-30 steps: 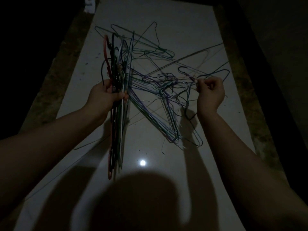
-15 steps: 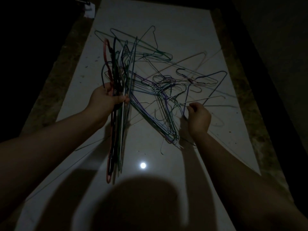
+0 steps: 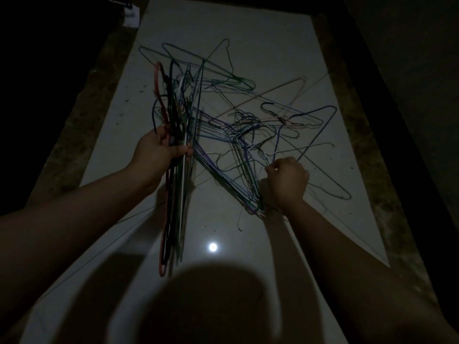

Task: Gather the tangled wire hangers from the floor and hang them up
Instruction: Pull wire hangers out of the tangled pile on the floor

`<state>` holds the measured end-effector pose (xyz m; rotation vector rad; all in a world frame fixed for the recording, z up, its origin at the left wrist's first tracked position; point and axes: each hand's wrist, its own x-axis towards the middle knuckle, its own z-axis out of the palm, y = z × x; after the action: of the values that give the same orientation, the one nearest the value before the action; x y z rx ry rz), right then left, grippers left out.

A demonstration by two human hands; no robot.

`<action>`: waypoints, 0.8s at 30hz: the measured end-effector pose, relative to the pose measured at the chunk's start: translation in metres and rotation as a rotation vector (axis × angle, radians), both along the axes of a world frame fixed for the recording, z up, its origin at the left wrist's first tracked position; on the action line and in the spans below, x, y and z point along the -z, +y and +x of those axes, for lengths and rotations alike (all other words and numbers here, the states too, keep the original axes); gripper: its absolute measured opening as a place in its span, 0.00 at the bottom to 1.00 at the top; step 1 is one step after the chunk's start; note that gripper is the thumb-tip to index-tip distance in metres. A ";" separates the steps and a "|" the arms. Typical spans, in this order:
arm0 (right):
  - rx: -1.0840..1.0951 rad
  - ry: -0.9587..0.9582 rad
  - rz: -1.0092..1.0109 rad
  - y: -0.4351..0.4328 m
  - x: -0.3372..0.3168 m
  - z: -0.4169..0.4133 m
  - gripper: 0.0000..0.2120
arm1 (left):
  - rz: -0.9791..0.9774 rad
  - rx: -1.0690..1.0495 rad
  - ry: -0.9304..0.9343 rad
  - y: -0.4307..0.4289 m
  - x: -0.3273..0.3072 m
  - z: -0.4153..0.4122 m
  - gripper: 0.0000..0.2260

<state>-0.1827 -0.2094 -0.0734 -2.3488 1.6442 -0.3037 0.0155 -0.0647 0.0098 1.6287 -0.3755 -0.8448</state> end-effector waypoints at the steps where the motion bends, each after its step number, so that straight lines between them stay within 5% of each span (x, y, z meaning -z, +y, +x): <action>1: 0.024 -0.105 0.100 0.001 -0.001 0.003 0.12 | 0.000 0.002 -0.001 0.000 0.000 0.000 0.16; 8: 0.232 -0.751 0.382 0.007 -0.028 0.034 0.07 | -0.021 -0.047 0.074 0.000 -0.001 0.001 0.17; 12: 0.198 -0.969 0.516 0.031 -0.053 0.054 0.06 | -0.027 -0.044 0.086 -0.002 0.000 0.000 0.18; 19: 0.108 -1.107 0.748 0.092 -0.065 0.089 0.10 | -0.051 -0.048 0.112 -0.008 -0.001 -0.009 0.18; 24: 0.062 -1.054 0.683 0.101 -0.067 0.096 0.04 | -0.072 -0.008 0.113 -0.009 -0.006 -0.016 0.17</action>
<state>-0.0869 -0.1079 -0.0067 -1.2430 1.0288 -0.6981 -0.0002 -0.0734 0.0159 1.5083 -0.3161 -0.9028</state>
